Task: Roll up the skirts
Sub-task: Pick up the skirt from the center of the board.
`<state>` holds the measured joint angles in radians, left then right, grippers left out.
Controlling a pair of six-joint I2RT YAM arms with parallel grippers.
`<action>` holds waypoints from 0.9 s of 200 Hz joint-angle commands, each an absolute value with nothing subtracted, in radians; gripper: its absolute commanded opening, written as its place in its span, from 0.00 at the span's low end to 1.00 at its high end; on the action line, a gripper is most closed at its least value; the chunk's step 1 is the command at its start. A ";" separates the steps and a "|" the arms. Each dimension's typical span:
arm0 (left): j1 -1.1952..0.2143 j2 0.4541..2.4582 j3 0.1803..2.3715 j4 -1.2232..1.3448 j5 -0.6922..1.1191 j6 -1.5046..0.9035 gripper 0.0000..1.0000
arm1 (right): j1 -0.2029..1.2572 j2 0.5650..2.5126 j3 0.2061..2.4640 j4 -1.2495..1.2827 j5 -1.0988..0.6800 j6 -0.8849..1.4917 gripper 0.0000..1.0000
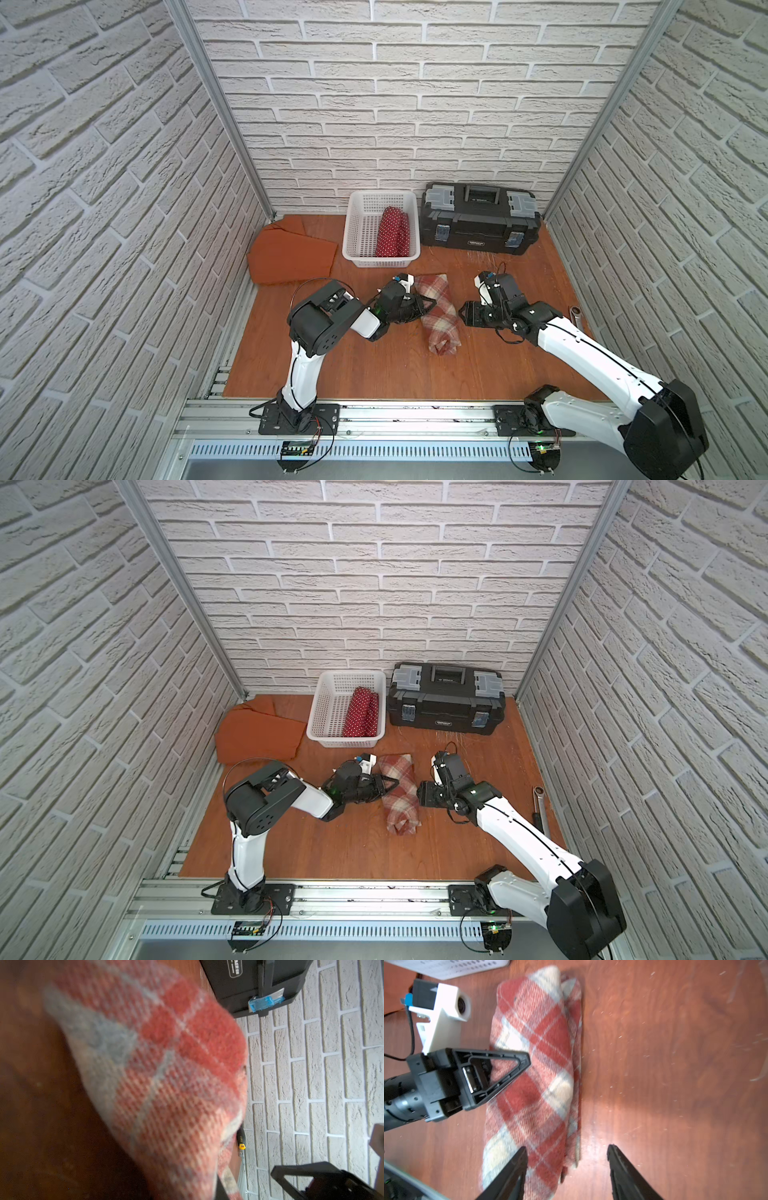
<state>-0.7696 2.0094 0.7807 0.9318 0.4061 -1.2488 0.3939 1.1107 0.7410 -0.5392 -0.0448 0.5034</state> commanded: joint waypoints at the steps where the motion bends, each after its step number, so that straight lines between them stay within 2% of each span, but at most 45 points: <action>1: -0.785 1.948 0.839 0.958 0.501 -1.207 0.00 | 0.366 1.102 0.757 -0.588 0.021 0.479 0.63; 100: -0.712 1.769 1.053 0.498 0.586 -0.951 0.00 | 0.284 1.110 0.749 -0.560 0.016 0.457 0.62; 141: -0.602 1.726 1.310 0.189 0.651 -0.809 0.00 | 0.276 1.120 0.753 -0.536 -0.007 0.460 0.62; 163: -0.539 1.764 1.495 0.022 0.695 -0.742 0.00 | 0.274 1.141 0.754 -0.511 -0.030 0.468 0.62; 180: -0.475 1.828 1.601 0.008 0.754 -0.775 0.00 | 0.273 1.165 0.752 -0.490 -0.048 0.472 0.62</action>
